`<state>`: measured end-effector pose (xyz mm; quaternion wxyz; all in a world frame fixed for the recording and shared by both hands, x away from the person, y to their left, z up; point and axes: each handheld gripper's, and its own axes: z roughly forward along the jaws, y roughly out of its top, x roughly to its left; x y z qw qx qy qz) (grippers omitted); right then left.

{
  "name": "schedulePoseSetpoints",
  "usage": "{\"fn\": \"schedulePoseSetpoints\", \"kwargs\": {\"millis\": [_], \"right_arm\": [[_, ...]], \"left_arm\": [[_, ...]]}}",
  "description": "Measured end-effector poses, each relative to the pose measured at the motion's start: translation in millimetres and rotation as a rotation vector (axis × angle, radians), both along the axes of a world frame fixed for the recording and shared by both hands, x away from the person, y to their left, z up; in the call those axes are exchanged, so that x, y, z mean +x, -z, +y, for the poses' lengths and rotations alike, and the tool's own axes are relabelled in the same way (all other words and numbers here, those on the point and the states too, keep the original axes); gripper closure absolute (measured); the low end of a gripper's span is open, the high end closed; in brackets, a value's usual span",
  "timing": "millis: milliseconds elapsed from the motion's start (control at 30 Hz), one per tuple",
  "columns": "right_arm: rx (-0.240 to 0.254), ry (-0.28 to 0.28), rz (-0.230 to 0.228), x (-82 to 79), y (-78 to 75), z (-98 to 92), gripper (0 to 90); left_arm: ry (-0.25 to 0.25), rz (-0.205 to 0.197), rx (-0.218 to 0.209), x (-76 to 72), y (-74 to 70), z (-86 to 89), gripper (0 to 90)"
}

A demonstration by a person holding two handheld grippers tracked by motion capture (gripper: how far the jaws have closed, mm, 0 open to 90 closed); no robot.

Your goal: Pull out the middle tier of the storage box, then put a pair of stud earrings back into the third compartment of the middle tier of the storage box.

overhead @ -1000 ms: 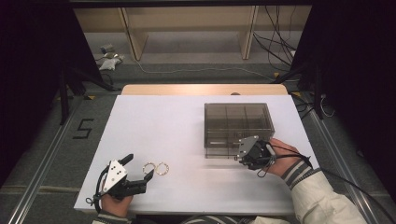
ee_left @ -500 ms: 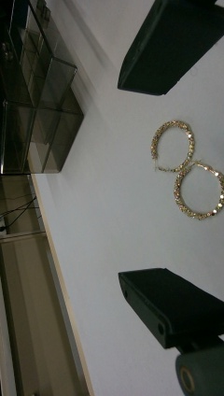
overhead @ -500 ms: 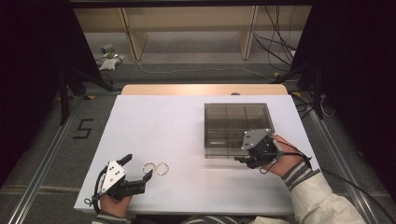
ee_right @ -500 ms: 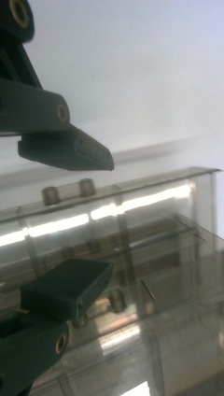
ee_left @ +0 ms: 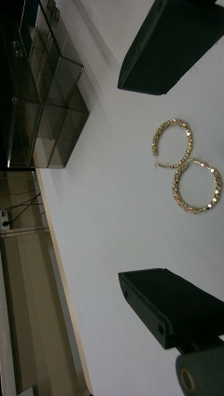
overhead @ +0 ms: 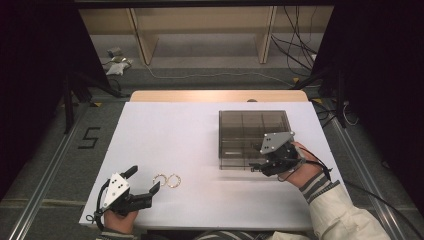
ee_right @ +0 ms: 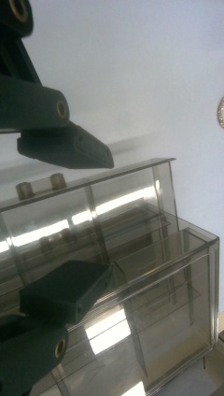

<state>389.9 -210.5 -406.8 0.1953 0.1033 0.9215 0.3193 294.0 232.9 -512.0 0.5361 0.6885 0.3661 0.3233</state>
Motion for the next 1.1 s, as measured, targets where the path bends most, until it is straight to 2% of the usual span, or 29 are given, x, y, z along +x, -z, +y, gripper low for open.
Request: {"fn": "schedulePoseSetpoints", "kwargs": {"millis": [100, 167, 200, 300, 467, 667, 733, 867, 933, 1100], "right_arm": [[0.006, 0.001, 0.003, 0.6, -0.7, 1.2, 42.9], [0.0, 0.005, 0.015, 1.7, -0.3, 3.3, 43.0], [-0.02, 0.0, 0.012, 3.1, 1.8, 6.0, 43.2], [-0.022, 0.001, 0.015, 3.2, 2.6, 7.6, 43.2], [-0.003, -0.007, 0.02, 3.1, 1.9, 14.0, 43.2], [-0.011, 0.002, 0.015, 2.3, 2.5, 20.0, 43.3], [0.004, 0.007, -0.002, 0.6, 1.7, 21.7, 44.0], [0.017, 0.001, 0.002, 0.0, 0.2, 23.2, 44.1], [0.019, -0.006, 0.005, 0.0, 0.1, 25.2, 44.1], [-0.018, -0.01, 0.013, 0.2, 3.7, 36.9, 44.5]], "left_arm": [[-0.001, 0.001, -0.003, 0.1, 0.1, 1.4, 6.8], [-0.004, 0.003, -0.006, 1.0, 0.7, 2.1, 6.8], [-0.006, 0.006, -0.005, 1.7, 1.1, 2.3, 6.9], [-0.005, 0.002, -0.003, 1.6, 0.8, 2.5, 6.8], [-0.008, 0.0, 0.001, 1.2, 0.6, 3.8, 6.8], [-0.009, -0.002, -0.001, 1.1, 0.4, 4.1, 6.8], [-0.01, -0.004, 0.001, 0.9, 0.4, 3.8, 6.8], [-0.013, -0.009, 0.001, 0.5, -0.2, 4.0, 6.8], [-0.008, -0.018, -0.018, -0.1, -0.7, 5.3, 6.2], [-0.011, -0.017, -0.021, 0.7, -0.8, 7.2, 4.3]]}}
